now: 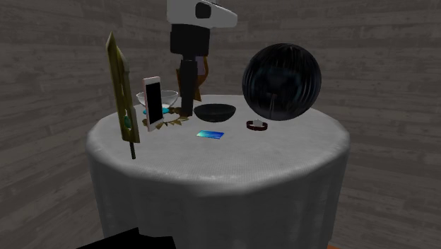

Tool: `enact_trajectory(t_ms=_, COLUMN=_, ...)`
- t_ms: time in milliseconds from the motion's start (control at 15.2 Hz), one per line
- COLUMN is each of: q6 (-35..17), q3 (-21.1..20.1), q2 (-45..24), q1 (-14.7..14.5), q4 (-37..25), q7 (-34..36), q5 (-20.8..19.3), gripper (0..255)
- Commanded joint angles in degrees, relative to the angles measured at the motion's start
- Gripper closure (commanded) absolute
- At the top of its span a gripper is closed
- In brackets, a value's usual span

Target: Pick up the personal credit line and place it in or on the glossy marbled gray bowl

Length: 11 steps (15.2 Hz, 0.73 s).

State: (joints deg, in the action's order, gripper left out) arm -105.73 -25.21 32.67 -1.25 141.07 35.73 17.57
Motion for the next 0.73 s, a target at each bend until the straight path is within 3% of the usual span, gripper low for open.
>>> enact_trajectory(t_ms=0, q6=-2.5, q3=-2.7, q2=-2.6, q1=0.3, q4=-0.8, q7=4.9, q5=1.5, gripper=0)
enact_trajectory(t_ms=330, q6=-9.5, q3=-9.8, q2=-12.4, q1=2.3, q4=-5.1, q7=17.1, q5=2.1, gripper=0)
enact_trajectory(t_ms=660, q6=-16.4, q3=-16.1, q2=-24.5, q1=4.7, q4=-11.4, q7=31.1, q5=-2.3, gripper=0)
